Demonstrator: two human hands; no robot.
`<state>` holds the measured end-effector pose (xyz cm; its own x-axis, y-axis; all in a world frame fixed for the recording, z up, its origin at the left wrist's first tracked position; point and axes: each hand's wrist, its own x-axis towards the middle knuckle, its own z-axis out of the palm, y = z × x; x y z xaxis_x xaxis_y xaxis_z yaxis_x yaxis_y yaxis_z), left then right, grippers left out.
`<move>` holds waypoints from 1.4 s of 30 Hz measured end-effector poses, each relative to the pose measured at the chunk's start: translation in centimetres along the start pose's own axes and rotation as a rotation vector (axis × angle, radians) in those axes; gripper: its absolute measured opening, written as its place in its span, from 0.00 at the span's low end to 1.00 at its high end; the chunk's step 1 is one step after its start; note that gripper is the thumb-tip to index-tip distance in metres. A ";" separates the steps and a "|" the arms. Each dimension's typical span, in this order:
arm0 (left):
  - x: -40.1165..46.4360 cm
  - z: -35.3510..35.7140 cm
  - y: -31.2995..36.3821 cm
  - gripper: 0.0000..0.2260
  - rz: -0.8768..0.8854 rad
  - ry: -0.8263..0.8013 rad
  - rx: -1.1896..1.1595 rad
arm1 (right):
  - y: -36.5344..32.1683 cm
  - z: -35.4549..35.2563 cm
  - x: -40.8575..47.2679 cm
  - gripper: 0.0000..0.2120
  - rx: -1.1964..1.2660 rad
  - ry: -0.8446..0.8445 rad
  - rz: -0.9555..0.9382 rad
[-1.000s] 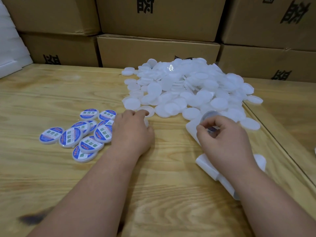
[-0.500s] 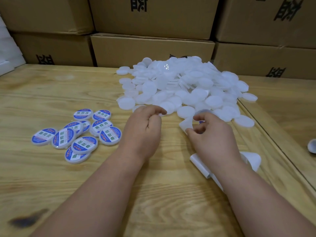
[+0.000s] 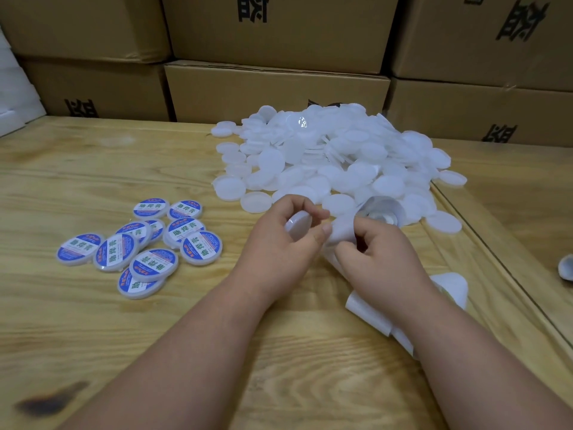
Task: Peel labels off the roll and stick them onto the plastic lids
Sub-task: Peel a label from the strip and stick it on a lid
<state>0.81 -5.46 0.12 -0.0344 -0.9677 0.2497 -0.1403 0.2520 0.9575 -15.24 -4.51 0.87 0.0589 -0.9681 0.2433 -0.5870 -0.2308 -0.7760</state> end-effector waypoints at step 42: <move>-0.5 -0.1 1.0 0.08 0.266 0.053 0.132 | -0.7 -1.6 -0.7 0.11 0.188 -0.005 -0.164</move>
<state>0.77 -4.71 0.95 -0.0357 -0.8653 0.4999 -0.2609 0.4910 0.8312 -16.18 -3.51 2.15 0.1453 -0.9165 0.3726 -0.4086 -0.3986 -0.8211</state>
